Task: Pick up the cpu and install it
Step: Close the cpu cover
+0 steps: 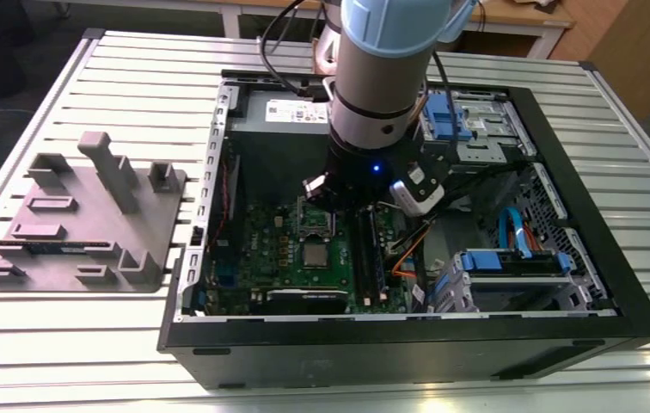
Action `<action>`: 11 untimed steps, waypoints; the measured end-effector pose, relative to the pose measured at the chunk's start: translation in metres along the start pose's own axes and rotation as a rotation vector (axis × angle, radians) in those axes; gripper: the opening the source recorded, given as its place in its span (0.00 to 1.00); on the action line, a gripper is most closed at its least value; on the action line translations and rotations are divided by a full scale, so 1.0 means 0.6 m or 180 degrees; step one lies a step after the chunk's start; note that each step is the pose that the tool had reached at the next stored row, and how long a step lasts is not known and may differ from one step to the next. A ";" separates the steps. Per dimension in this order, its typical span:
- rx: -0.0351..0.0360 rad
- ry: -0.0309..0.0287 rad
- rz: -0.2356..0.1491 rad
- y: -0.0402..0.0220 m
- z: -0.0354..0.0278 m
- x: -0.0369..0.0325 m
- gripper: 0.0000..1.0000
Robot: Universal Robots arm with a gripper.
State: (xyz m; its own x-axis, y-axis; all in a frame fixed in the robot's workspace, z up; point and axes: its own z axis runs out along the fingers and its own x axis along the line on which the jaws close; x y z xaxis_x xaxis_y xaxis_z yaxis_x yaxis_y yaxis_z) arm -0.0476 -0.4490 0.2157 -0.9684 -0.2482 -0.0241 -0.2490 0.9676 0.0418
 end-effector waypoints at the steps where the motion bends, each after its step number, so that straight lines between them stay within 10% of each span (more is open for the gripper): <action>1: 0.0000 0.0000 0.0000 0.001 0.001 0.000 0.10; 11: 0.0000 0.0000 0.0000 0.011 0.014 -0.009 0.10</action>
State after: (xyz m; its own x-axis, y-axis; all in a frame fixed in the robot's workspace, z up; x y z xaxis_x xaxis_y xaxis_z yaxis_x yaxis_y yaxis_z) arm -0.0440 -0.4412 0.2079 -0.9684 -0.2481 -0.0241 -0.2490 0.9676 0.0418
